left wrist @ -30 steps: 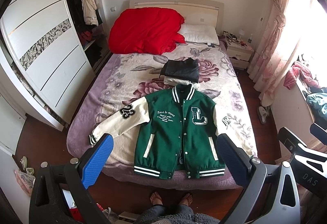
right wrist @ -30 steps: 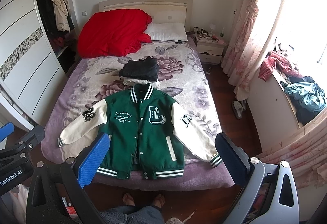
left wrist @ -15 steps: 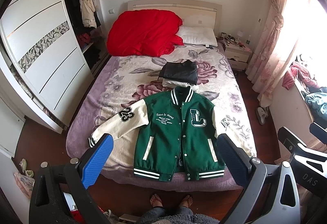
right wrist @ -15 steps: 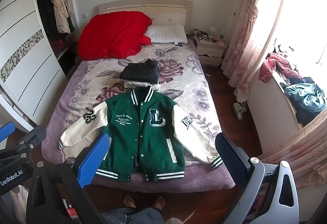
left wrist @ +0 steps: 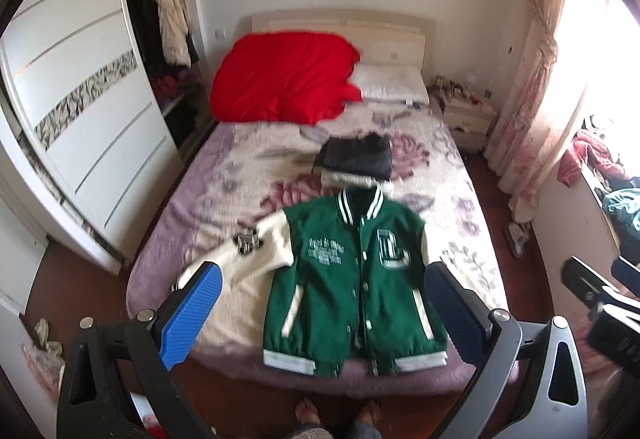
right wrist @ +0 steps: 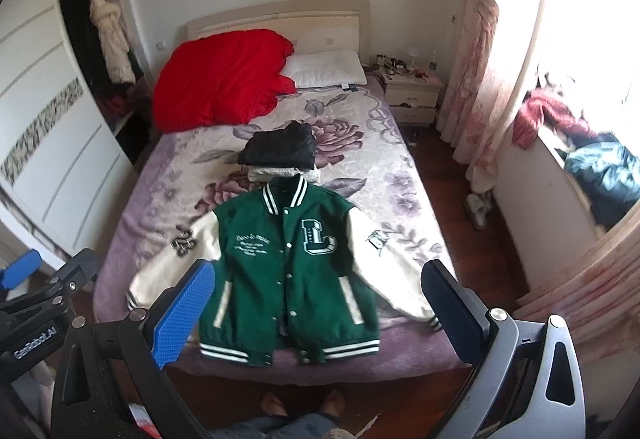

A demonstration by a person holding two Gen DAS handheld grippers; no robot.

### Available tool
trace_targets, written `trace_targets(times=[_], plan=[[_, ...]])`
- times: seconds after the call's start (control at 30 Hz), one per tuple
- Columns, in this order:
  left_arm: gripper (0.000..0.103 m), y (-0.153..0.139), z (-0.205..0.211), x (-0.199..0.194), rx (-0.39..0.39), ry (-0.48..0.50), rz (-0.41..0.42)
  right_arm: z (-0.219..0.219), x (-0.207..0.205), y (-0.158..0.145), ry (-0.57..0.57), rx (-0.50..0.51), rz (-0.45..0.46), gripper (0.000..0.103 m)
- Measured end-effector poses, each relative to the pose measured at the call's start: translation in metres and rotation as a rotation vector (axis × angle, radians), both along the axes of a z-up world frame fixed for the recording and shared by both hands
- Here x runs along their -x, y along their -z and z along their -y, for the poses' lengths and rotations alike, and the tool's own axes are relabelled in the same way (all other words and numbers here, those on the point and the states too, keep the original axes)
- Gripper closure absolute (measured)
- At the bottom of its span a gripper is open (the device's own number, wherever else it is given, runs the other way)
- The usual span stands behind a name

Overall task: Fold large clothes
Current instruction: 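Grasp the striped cuff of a cream sleeve with the right gripper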

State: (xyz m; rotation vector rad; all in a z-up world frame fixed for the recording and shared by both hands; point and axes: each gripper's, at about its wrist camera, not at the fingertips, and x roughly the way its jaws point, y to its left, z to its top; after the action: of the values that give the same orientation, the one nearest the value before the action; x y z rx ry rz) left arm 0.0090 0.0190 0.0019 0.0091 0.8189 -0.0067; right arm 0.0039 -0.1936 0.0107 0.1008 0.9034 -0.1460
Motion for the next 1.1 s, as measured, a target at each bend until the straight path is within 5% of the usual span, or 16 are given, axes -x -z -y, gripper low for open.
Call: trace_targets(times=[0.2,0.23,0.3,0.33,0.43,0.47,0.5,0.57,0.73,0.87,1.03,1.1], plan=[[0.000,0.057,0.000,-0.035,-0.067,0.053,0.033,0.062,-0.028,0.075,0.222,-0.093,-0.074,0.005],[0.000,0.070,0.000,-0.042,-0.077,0.054,0.023,0.079,-0.032,0.091,0.271,-0.113,-0.087,0.013],[0.000,0.099,0.006,-0.058,-0.104,0.058,-0.005,0.109,-0.029,0.128,0.357,-0.130,-0.133,0.059],[0.000,0.118,0.012,-0.069,-0.134,0.054,-0.039,0.126,-0.027,0.146,0.402,-0.143,-0.161,0.063],[0.000,0.162,0.026,-0.091,-0.190,0.049,-0.114,0.188,-0.021,0.211,0.551,-0.221,-0.227,0.062],[0.000,0.175,0.029,-0.097,-0.206,0.042,-0.133,0.210,-0.019,0.233,0.602,-0.245,-0.244,0.053],[0.000,0.189,0.034,-0.102,-0.220,0.036,-0.149,0.229,-0.010,0.257,0.645,-0.256,-0.258,0.032],[0.000,0.218,0.045,-0.114,-0.245,0.024,-0.192,0.274,0.003,0.312,0.733,-0.293,-0.280,0.016],[0.000,0.306,0.067,-0.141,-0.317,-0.042,-0.326,0.390,-0.001,0.491,0.864,-0.456,-0.404,0.016],[0.000,0.383,0.077,-0.153,-0.328,-0.104,-0.454,0.443,-0.012,0.618,0.868,-0.532,-0.439,0.011],[0.000,0.449,0.103,-0.160,-0.349,-0.115,-0.553,0.460,-0.036,0.729,0.828,-0.696,-0.467,0.011],[0.000,0.466,0.122,-0.163,-0.364,-0.088,-0.568,0.454,-0.046,0.742,0.773,-0.656,-0.482,0.019]])
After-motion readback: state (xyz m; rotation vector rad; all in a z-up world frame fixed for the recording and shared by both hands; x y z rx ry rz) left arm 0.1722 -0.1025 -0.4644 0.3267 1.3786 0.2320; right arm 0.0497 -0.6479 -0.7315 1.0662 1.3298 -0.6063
